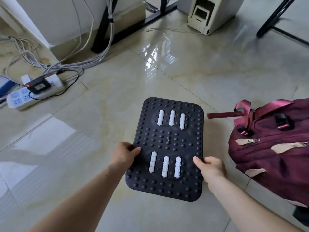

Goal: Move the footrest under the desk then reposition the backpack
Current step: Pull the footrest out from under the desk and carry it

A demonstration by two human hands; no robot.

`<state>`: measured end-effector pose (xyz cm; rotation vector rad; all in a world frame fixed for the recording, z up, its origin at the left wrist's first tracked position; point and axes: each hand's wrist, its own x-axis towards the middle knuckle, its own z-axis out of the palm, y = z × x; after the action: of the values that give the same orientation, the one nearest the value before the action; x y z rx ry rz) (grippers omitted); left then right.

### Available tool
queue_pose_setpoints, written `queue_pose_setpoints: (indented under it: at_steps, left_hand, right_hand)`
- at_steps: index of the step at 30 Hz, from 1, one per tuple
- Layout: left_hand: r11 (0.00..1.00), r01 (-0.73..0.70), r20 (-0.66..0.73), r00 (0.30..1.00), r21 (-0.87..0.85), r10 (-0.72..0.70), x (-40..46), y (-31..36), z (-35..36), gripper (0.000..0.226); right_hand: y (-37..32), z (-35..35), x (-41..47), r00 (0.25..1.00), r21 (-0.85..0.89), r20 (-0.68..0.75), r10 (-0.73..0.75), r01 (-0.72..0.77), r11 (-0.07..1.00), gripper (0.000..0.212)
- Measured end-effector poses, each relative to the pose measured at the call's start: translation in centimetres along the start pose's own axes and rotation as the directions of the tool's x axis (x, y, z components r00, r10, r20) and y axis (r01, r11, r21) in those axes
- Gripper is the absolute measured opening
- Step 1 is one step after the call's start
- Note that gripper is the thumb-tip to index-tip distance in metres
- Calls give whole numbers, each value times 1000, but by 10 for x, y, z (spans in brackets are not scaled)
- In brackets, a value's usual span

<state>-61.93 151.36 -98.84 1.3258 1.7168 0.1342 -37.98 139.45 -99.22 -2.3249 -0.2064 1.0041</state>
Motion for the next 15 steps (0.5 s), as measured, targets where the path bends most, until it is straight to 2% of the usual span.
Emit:
queue_pose_setpoints:
  at_steps: [7,15]
  left_hand:
    - [1000,-13,52,999,13,12,49,34,-13,28]
    - [985,-133,125,985,108,120,115,89,-38,29]
  right_hand:
    - [-36,12,21,998,59,-61,25,-21,998,22]
    - [-76,38,42,986,165,-130,100,-78,983,20]
